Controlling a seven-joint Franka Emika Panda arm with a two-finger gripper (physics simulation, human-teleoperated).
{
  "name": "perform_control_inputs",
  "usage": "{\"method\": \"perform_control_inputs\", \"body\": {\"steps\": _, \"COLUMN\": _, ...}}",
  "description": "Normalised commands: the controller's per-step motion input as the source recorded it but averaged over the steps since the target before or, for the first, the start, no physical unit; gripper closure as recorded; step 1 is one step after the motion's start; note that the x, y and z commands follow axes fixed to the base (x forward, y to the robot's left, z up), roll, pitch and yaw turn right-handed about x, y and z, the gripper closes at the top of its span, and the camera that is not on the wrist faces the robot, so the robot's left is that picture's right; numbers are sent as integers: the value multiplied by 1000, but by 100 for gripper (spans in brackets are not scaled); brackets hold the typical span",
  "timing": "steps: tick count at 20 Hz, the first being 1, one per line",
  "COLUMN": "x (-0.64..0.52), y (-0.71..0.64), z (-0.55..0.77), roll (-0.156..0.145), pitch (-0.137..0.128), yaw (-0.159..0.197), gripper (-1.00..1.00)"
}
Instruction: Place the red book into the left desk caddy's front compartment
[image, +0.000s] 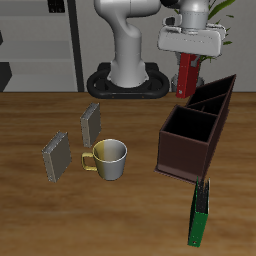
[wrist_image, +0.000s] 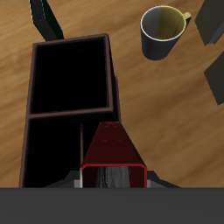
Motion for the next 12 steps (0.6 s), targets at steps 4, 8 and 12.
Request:
{"method": "perform_control_inputs", "body": {"steps": 4, "x": 72, "y": 105, "z": -91, "roll": 19, "pitch": 30, "yaw": -35, "gripper": 100}}
{"method": "perform_control_inputs", "body": {"steps": 8, "x": 1, "y": 111, "z": -60, "roll": 33, "pitch": 4, "yaw": 17, "gripper": 100}}
{"method": "perform_control_inputs", "body": {"steps": 12, "x": 85, "y": 13, "z": -44, "roll": 11, "pitch": 9, "yaw": 5, "gripper": 100}}
